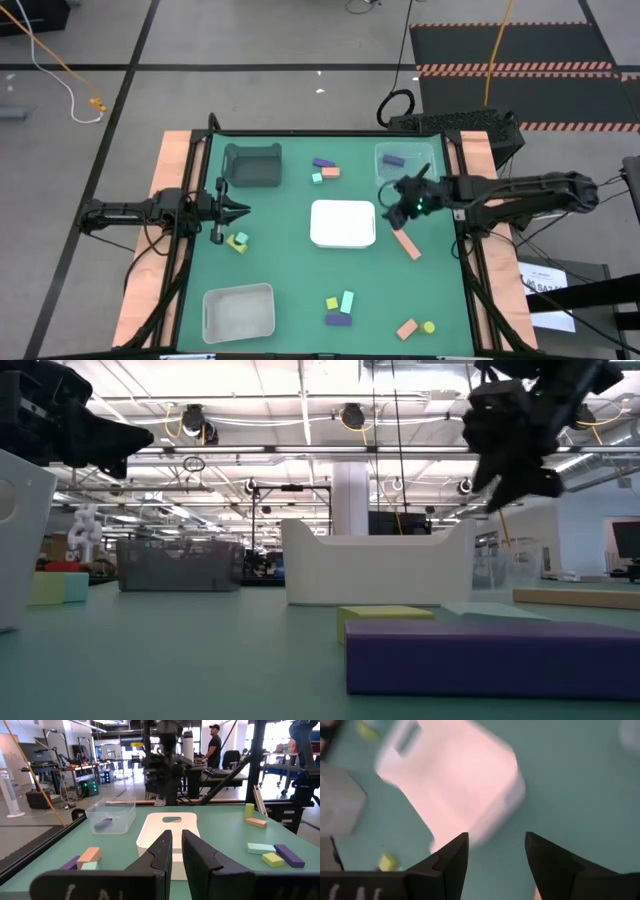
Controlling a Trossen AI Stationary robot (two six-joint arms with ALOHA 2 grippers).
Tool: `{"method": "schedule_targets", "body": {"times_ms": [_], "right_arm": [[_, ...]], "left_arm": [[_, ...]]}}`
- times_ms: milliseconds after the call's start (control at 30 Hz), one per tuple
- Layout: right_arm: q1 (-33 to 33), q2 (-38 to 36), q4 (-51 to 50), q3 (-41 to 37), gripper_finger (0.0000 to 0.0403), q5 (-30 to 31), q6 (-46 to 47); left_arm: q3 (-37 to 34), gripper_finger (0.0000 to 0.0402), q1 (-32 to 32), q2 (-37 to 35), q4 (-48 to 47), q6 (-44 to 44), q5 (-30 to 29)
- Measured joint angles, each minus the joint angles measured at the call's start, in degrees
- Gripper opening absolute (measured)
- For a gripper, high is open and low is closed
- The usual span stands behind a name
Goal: Sort & place blocks by color
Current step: Put the middle right orange block into the white bin
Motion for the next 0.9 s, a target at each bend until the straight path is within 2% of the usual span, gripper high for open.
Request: {"method": "schedule_targets", "body": {"times_ms": [133, 300, 900], "right_arm": [[5.0, 1.6, -6.9, 0.0, 0.0185, 1.5, 8.3], [9.1, 5.6, -11.7, 0.0, 0.0185, 4.4, 13.9], [13.6, 21.3, -11.7, 0.0, 0.0185, 4.3, 15.4]], "left_arm": [[0.0, 0.0047, 0.0, 0.0, 0.0, 0.0, 0.0], [0.0, 0.0047, 0.0, 0.0, 0.0, 0.0, 0.0], [0.0, 0.0047, 0.0, 0.0, 0.0, 0.0, 0.0]]}}
